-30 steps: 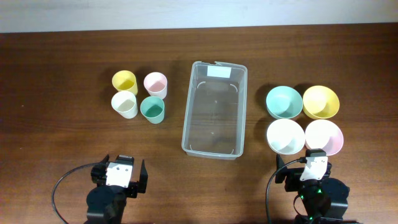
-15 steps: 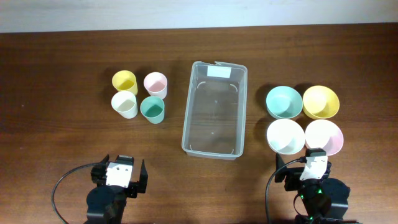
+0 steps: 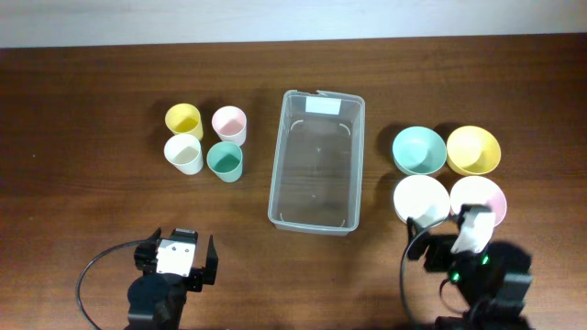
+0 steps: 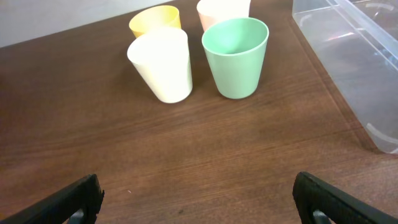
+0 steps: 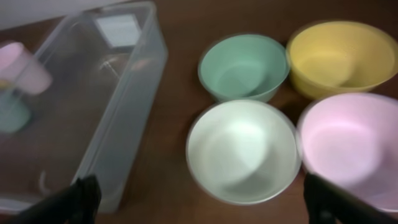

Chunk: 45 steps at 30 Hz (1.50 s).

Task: Pack container
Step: 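Grasp the pink bowl rim with the right gripper and lift it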

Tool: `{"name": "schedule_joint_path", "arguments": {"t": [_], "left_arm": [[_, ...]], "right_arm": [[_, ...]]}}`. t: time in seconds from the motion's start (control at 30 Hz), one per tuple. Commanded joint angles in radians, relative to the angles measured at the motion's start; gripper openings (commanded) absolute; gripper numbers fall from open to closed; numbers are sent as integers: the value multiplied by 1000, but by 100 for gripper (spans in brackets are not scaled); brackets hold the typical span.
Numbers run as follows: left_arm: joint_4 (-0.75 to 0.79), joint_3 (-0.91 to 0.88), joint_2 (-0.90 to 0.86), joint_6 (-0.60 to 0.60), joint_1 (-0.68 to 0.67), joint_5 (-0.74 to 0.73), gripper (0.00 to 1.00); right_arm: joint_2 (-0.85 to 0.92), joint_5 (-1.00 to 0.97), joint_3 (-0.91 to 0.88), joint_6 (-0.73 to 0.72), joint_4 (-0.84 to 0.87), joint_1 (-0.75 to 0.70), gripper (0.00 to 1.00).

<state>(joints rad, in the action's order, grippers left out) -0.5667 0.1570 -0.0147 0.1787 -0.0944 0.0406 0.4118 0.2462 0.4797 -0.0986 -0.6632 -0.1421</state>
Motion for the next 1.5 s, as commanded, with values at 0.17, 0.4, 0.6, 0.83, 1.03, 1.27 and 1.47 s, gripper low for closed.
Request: {"name": "schedule_joint_path", "arguments": {"t": [0.17,0.4,0.6,0.83,1.03,1.27,1.47], "left_arm": [[2,-6,8,-9,6,-11,100],[2,-6,8,-9,6,-11,100],[2,-6,8,-8,6,-11,100],[2,-6,8,-9,6,-11,100],[2,-6,8,-8,6,-11,100],[2,-6,8,-9,6,-11,100],[2,-6,8,-9,6,-11,100]], "right_arm": [[636,-77,645,-11,-296,3,99],[992,-125,726,-63,-335,-103,99],[1170,50,725,-37,-335,-432,99],[1366,50,721,-53,-288,-541,90],[1458,69,713,-57,-265,-545,74],[1460,85,658,-69,-193,-559,23],[1454,165,656,-71,-220,-632,4]]}}
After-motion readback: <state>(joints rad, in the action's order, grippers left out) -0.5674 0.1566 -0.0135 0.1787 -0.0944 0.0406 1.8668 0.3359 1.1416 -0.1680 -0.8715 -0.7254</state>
